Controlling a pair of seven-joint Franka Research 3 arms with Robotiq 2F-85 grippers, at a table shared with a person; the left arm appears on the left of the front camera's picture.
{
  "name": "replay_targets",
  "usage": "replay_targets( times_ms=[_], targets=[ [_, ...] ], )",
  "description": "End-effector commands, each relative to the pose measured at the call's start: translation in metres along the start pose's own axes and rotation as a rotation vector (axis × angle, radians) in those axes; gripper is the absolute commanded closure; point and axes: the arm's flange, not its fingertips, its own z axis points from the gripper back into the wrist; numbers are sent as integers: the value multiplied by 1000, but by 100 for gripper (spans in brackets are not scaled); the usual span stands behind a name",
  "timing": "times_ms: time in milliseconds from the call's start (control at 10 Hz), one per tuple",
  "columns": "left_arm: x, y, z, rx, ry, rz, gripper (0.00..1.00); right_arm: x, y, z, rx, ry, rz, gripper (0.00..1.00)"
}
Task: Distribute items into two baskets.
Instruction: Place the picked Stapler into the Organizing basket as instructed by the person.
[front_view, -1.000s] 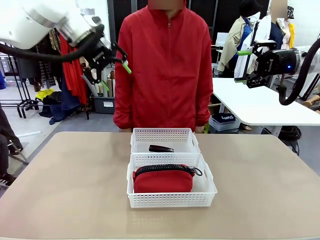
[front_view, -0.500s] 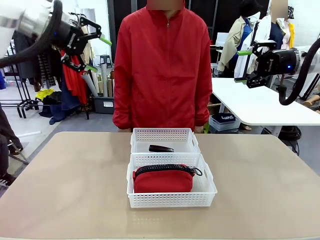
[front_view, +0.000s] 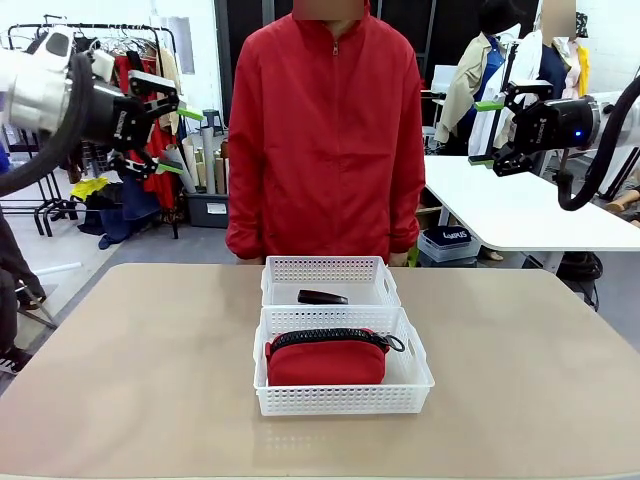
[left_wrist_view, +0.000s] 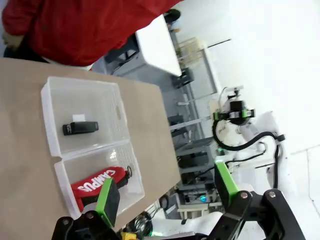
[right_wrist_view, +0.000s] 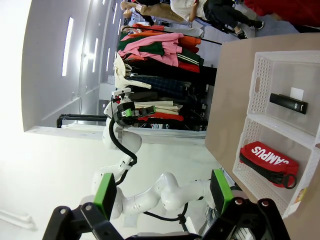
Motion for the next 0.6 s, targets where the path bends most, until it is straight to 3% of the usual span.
replay_targets(
  times_ms=[0,500],
  targets=[
    [4,25,10,-119,-22,64,0,-2,2,0,3,-1,3,0],
    [37,71,7,-309,-66,110,0,-2,2,0,3,-1,3,0]
  ],
)
